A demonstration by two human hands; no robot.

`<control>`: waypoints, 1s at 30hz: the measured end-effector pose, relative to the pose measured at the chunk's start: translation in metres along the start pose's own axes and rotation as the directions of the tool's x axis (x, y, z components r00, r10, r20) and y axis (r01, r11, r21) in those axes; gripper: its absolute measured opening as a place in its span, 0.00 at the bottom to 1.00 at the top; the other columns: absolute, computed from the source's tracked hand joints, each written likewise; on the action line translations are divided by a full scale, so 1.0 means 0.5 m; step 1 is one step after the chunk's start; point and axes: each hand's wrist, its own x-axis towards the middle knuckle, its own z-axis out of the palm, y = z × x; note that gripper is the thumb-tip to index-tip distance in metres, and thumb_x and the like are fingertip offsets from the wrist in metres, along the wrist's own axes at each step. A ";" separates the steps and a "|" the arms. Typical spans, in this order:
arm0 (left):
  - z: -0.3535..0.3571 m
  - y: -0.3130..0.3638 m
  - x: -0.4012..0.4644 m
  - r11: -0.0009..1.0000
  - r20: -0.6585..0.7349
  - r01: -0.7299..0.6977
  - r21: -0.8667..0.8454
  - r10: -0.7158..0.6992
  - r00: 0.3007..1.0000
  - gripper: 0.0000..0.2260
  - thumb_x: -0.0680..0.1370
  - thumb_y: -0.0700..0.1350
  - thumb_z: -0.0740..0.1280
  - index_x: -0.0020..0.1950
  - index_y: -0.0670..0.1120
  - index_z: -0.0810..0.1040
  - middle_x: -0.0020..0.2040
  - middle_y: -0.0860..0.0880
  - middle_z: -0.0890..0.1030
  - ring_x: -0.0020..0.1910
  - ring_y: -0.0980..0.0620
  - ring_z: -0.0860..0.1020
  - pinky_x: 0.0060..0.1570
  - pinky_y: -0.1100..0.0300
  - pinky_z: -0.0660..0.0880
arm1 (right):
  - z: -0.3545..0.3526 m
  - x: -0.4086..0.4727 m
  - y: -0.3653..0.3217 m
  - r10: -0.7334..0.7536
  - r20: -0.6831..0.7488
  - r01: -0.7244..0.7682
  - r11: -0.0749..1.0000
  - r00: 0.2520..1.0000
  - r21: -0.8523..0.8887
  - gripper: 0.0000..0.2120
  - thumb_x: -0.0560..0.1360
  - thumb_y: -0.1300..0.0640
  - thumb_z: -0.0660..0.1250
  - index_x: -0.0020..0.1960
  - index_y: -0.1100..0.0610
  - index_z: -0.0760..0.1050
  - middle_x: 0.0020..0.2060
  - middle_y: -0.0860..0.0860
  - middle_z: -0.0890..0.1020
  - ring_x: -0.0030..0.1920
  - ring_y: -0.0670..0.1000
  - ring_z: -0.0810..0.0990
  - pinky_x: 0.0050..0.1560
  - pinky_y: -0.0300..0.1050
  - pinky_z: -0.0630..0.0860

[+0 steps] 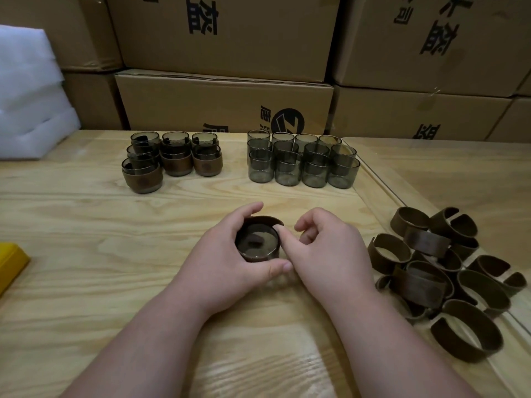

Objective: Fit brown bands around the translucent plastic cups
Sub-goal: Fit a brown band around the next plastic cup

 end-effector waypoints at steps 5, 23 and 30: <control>-0.004 -0.002 0.004 0.999 0.010 0.018 -0.050 -0.018 1.000 0.40 0.61 0.52 0.86 0.71 0.59 0.75 0.55 0.73 0.80 0.56 0.74 0.77 0.51 0.80 0.70 | 0.011 -0.008 -0.001 -0.131 -0.030 0.130 0.991 0.991 -0.032 0.18 0.76 0.34 0.65 0.40 0.46 0.79 0.27 0.41 0.77 0.31 0.42 0.76 0.30 0.42 0.73; -0.022 0.001 0.005 0.906 0.037 0.071 -0.417 -0.061 0.997 0.27 0.66 0.53 0.79 0.64 0.52 0.82 0.54 0.55 0.87 0.55 0.58 0.85 0.49 0.71 0.77 | 0.023 -0.011 -0.015 -0.370 -0.306 0.453 0.849 0.877 0.271 0.18 0.77 0.49 0.71 0.33 0.51 0.69 0.24 0.41 0.69 0.27 0.46 0.71 0.27 0.37 0.67; -0.018 0.008 0.001 0.915 0.054 0.094 -0.392 -0.080 0.995 0.33 0.61 0.61 0.79 0.65 0.58 0.80 0.55 0.56 0.86 0.56 0.57 0.84 0.52 0.65 0.80 | 0.005 -0.021 -0.007 -0.082 -0.145 0.162 0.678 0.986 0.717 0.23 0.81 0.38 0.54 0.39 0.52 0.76 0.27 0.53 0.77 0.27 0.45 0.75 0.30 0.37 0.72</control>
